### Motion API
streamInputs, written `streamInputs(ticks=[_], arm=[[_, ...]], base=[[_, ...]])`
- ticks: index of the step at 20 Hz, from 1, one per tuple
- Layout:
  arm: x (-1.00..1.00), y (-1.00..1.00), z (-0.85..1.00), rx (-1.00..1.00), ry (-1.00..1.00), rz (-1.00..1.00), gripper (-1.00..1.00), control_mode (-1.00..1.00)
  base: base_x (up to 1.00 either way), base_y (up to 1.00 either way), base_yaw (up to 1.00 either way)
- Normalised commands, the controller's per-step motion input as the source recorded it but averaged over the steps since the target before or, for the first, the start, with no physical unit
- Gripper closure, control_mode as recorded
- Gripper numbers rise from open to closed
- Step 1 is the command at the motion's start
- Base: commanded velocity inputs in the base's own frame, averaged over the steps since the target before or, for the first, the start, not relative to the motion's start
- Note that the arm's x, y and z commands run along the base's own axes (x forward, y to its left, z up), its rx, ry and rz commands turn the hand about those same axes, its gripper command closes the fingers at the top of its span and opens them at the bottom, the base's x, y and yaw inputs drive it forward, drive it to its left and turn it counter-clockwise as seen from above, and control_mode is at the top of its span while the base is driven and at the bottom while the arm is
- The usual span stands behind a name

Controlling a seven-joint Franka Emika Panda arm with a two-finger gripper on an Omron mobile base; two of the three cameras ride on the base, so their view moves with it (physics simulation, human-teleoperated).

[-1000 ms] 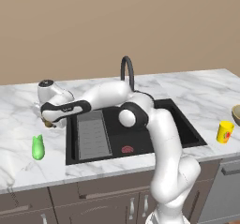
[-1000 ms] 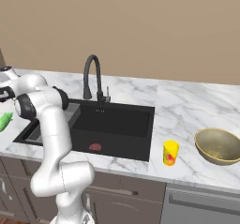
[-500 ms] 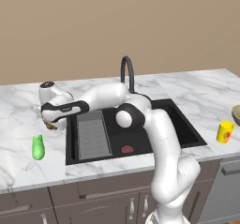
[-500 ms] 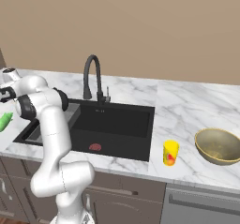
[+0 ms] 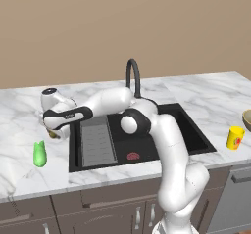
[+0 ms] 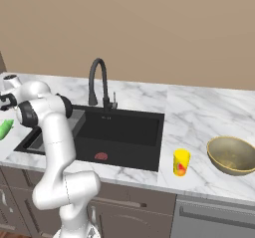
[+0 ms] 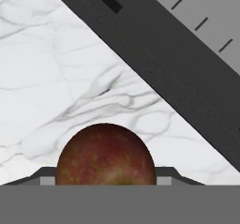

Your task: Remove the corn and apple from the sink. Then move the bowl and cup from the counter to the sink for washing.

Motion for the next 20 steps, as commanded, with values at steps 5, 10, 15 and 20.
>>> streamInputs(ticks=[5, 10, 15, 20], arm=[[-0.02, -0.04, -0.16, 0.0, 0.07, -0.04, 1.0, -1.0], [-0.01, -0.02, -0.17, 0.0, 0.05, -0.03, 1.0, -1.0], [-0.02, 0.0, -0.18, 0.0, 0.02, -0.03, 1.0, -1.0], [-0.01, 0.0, -0.2, 0.0, 0.03, -0.02, 1.0, -1.0]], base=[[0.0, 0.0, 0.0], [0.0, 0.0, 0.0], [0.0, 0.0, 0.0], [0.0, 0.0, 0.0]])
